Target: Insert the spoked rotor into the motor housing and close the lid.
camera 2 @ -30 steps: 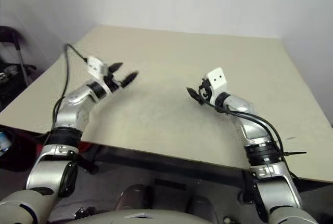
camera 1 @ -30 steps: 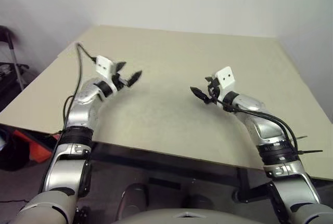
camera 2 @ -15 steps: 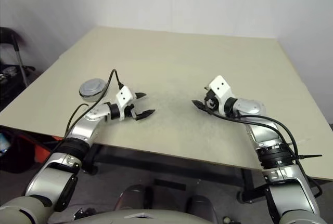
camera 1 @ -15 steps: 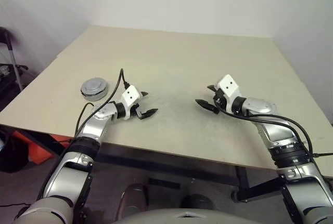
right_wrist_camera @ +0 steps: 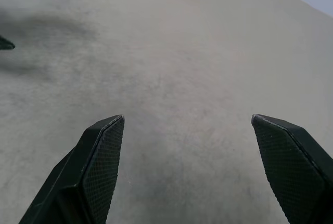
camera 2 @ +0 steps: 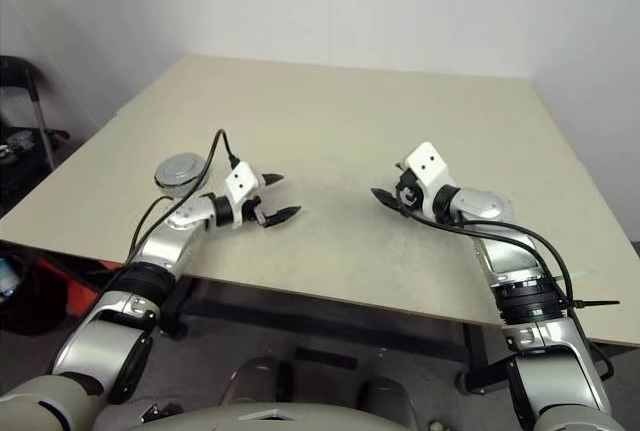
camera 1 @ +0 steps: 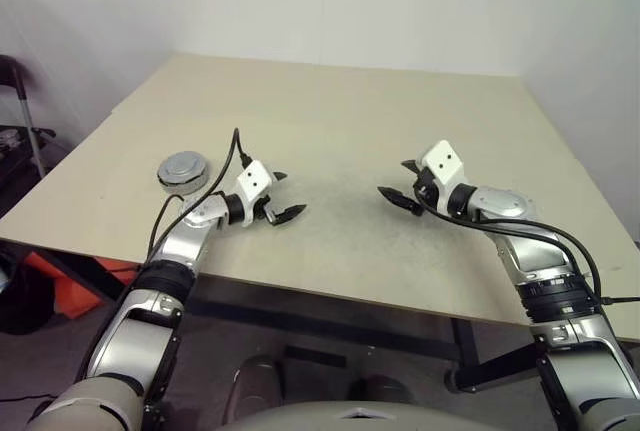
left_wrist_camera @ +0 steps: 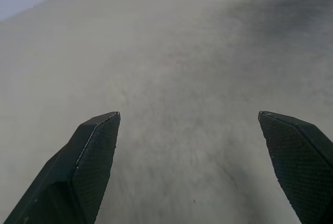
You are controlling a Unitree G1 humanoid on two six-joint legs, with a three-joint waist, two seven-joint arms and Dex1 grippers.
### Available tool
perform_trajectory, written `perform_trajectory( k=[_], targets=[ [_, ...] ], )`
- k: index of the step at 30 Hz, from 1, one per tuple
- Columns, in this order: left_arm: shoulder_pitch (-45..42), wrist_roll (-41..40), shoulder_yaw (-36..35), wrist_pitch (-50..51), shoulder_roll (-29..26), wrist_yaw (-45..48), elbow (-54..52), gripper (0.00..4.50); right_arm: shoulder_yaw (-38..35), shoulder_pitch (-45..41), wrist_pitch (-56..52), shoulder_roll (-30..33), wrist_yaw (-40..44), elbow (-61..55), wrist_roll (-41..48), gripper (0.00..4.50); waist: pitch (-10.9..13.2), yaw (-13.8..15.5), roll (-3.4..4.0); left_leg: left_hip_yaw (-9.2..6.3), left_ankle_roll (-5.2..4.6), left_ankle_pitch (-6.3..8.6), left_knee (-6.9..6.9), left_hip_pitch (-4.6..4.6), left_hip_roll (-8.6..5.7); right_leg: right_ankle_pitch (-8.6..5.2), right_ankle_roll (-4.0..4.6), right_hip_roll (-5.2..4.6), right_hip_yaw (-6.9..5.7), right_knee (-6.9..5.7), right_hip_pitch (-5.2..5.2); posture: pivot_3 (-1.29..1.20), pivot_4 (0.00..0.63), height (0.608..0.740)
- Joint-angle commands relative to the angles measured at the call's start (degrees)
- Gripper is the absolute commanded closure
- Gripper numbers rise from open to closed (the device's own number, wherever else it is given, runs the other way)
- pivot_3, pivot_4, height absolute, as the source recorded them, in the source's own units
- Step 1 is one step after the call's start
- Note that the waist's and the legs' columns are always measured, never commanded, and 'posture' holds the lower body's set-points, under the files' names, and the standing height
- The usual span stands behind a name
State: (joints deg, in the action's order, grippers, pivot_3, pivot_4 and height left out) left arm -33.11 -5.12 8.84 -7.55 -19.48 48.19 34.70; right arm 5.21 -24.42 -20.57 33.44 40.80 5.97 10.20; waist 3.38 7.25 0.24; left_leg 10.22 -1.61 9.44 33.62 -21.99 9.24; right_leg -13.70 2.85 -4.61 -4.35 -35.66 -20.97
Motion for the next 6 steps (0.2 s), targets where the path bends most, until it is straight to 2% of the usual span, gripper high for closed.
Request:
perform_trajectory(
  k=[1,6],
  targets=[
    [-1.41,-0.03,-1.38,-0.49,0.17,-1.18,-2.53,0.02,-2.06,-0.69,0.75,-1.12,-1.06,-1.09,0.33,0.45,0.00,0.00,0.00,0.00,0.00,0.00,-0.01,0.00,0.00,0.00,0.00,0.00,0.00,0.00,0.00,0.00,0.000,0.740],
    [-1.19,-0.04,-1.35,-0.31,0.08,-1.60,-2.90,0.02,-1.75,-0.93,1.48,-1.89,-1.59,-0.17,-0.51,0.45,0.00,-0.05,0.01,0.01,0.00,0.00,-0.08,-0.01,0.00,0.00,0.01,0.01,0.00,0.00,-0.06,0.00,0.000,0.740]
  ],
)
